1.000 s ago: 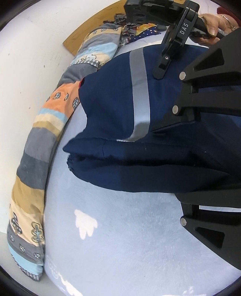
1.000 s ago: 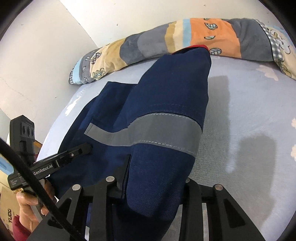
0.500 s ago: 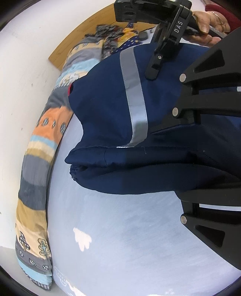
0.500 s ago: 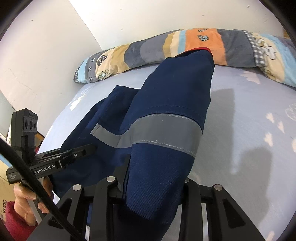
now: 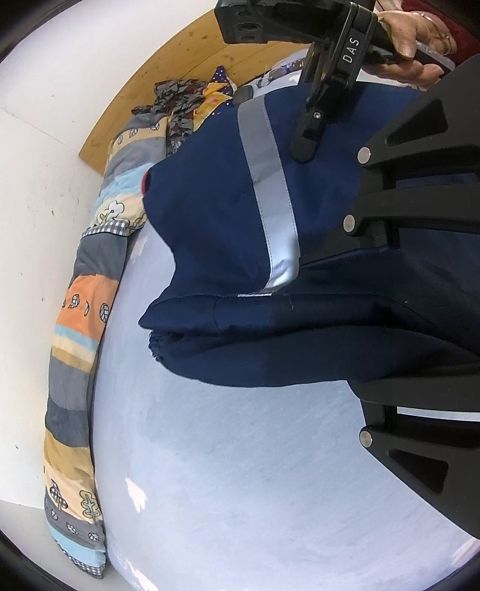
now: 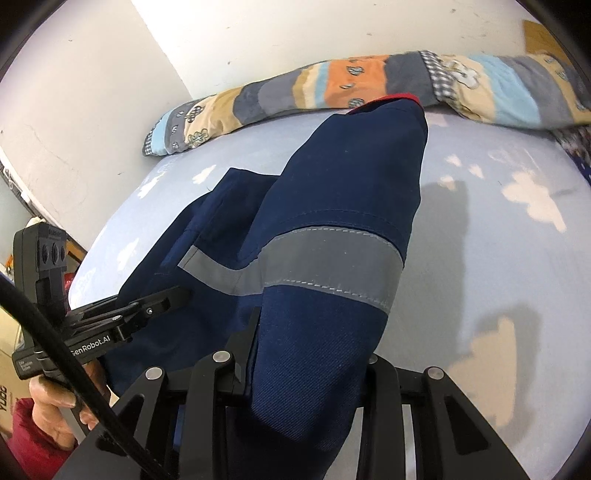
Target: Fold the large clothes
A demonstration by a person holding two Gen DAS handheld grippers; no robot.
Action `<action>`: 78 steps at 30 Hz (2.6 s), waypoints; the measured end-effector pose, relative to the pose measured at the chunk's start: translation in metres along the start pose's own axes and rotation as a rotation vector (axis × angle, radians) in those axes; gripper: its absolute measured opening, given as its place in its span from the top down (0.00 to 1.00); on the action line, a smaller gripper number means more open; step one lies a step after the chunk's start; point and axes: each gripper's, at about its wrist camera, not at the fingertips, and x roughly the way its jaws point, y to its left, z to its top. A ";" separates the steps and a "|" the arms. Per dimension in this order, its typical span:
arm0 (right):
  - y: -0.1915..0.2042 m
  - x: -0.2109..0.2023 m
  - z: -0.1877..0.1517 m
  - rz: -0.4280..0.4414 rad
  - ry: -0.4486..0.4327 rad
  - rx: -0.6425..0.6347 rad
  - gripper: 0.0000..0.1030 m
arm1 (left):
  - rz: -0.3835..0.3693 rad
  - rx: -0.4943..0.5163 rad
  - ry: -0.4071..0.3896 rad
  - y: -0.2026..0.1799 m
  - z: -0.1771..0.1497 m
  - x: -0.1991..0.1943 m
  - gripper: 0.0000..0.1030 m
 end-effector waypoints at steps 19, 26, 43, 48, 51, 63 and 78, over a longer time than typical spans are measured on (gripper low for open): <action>-0.073 0.051 -0.036 -0.041 0.097 0.222 0.31 | 0.151 0.037 -0.006 0.006 -0.033 0.036 0.39; -0.073 0.033 -0.043 -0.075 0.084 0.223 0.29 | 0.192 0.076 -0.037 0.003 -0.040 0.032 0.31; -0.004 -0.054 -0.082 -0.189 -0.069 0.049 0.29 | 0.249 0.172 -0.080 -0.008 -0.047 0.027 0.31; 0.026 -0.051 -0.102 -0.213 -0.045 -0.067 0.42 | 0.290 0.213 -0.107 -0.012 -0.051 0.022 0.25; 0.038 -0.042 -0.114 -0.208 -0.014 -0.116 0.52 | 0.316 0.252 -0.124 -0.015 -0.055 0.018 0.24; 0.028 -0.006 -0.129 -0.242 0.115 -0.111 0.58 | 0.325 0.265 -0.130 -0.009 -0.063 0.009 0.22; -0.019 -0.043 -0.001 -0.225 -0.044 0.023 0.55 | 0.201 0.144 -0.142 -0.020 0.025 -0.015 0.21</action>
